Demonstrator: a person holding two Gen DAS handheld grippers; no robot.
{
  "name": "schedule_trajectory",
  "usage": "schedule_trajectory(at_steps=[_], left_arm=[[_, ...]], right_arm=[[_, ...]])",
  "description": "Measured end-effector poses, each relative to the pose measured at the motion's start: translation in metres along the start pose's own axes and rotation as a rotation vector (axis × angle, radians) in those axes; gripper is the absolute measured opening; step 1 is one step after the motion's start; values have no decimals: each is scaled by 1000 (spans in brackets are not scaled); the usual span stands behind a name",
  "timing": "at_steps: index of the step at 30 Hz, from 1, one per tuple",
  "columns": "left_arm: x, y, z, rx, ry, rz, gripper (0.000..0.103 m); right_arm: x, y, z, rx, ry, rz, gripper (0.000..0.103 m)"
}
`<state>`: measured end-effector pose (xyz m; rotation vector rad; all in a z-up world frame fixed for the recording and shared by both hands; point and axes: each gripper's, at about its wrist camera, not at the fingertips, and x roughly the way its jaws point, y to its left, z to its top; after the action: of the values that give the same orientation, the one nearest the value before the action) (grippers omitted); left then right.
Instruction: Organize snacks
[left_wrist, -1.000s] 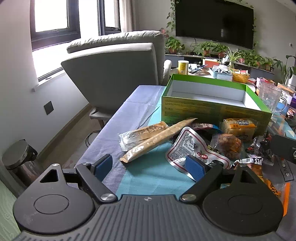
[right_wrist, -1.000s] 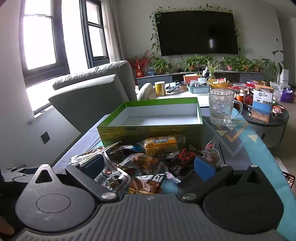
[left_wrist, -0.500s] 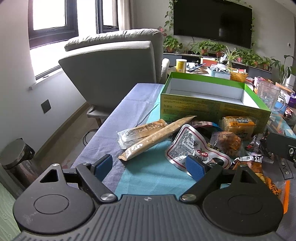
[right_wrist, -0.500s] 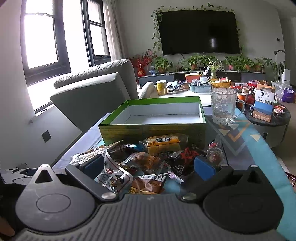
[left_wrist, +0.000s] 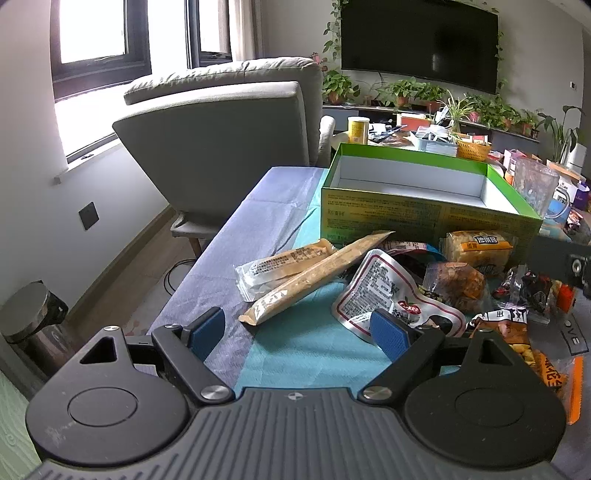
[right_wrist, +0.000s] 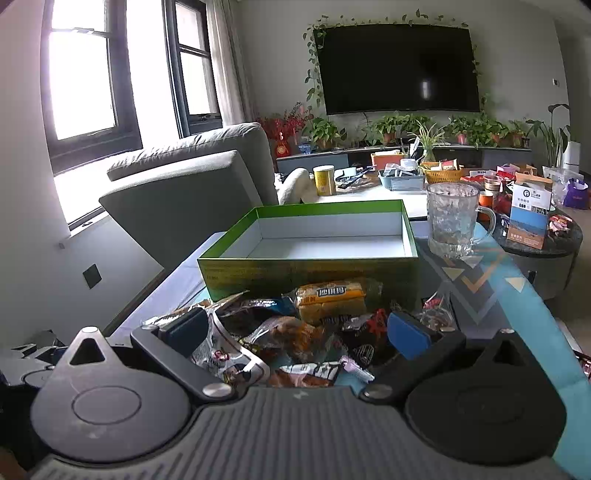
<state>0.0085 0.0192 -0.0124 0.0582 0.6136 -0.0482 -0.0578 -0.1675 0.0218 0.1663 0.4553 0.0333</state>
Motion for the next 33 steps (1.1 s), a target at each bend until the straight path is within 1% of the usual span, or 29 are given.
schedule_trajectory(at_steps=[7,21,27,33], left_arm=[[5,0,1,20,7,0,85],[25,4,5,40,33,5,85],[30,6,13,78,7,-20,85],[44,15,28,82,-8,-24,85]], right_arm=[[7,1,6,-5,-5,-3,63],[33,-3,9,13,39,-15,63],[46,-6,12,28,57,-8,63],[59,-6,15,22,69,-9,63]])
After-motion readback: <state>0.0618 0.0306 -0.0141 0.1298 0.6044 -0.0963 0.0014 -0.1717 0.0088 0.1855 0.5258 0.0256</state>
